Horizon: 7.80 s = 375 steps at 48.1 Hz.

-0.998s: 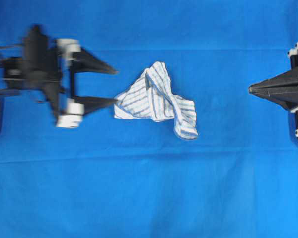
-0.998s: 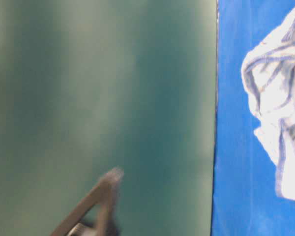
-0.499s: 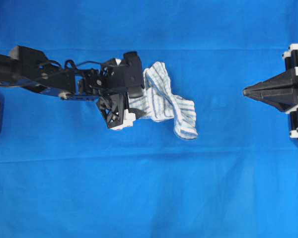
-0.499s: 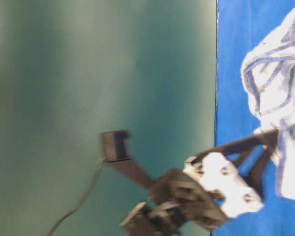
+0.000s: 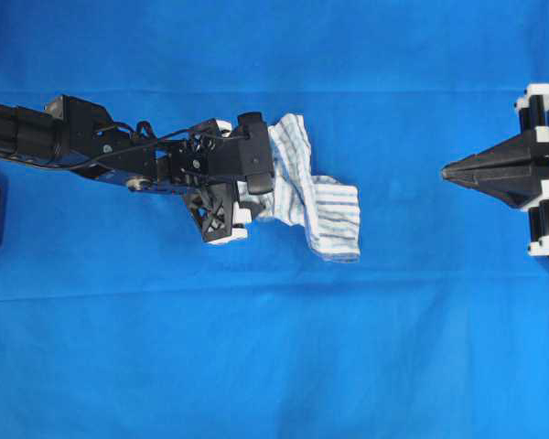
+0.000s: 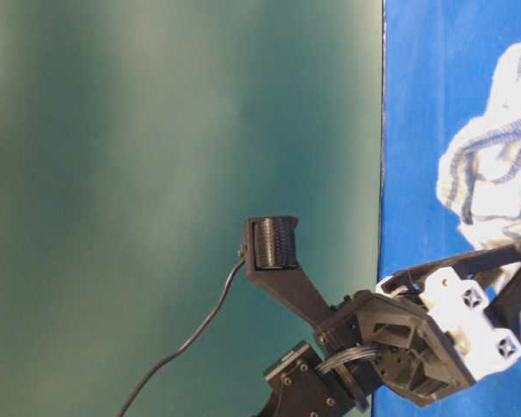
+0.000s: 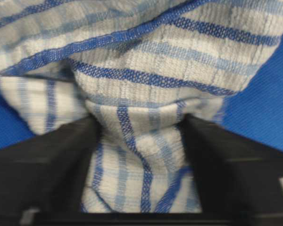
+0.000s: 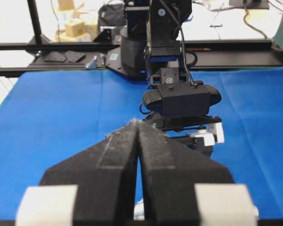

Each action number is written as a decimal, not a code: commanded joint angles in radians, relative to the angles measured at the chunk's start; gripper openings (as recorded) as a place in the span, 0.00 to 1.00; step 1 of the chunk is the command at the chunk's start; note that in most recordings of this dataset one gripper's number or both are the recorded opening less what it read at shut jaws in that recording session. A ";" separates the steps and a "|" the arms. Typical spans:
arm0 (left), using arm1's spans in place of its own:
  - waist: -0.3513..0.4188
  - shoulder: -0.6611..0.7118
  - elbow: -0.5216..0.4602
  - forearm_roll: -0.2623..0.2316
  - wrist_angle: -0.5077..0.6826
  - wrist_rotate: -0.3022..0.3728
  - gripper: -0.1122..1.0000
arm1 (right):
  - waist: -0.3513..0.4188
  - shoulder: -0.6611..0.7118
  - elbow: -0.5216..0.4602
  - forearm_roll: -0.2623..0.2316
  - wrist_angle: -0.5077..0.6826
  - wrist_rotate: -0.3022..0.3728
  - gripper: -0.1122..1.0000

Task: Hand over the towel.

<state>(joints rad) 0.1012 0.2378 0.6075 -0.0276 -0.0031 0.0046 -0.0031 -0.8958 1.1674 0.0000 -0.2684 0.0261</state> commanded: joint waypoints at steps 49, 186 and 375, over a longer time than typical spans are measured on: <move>-0.094 -0.577 0.018 0.002 -0.110 0.003 0.18 | 0.000 0.008 -0.015 0.003 0.006 0.005 0.10; -0.094 -0.756 0.176 0.002 -0.175 -0.005 0.93 | -0.017 0.426 -0.267 0.002 -0.087 0.069 0.13; -0.089 -1.270 0.488 0.002 -0.081 0.003 0.93 | -0.144 -0.262 -0.077 -0.069 0.385 0.067 0.72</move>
<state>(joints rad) 0.0107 -0.9848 1.0799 -0.0276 -0.0905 0.0061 -0.1488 -1.1014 1.0677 -0.0752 0.1135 0.0905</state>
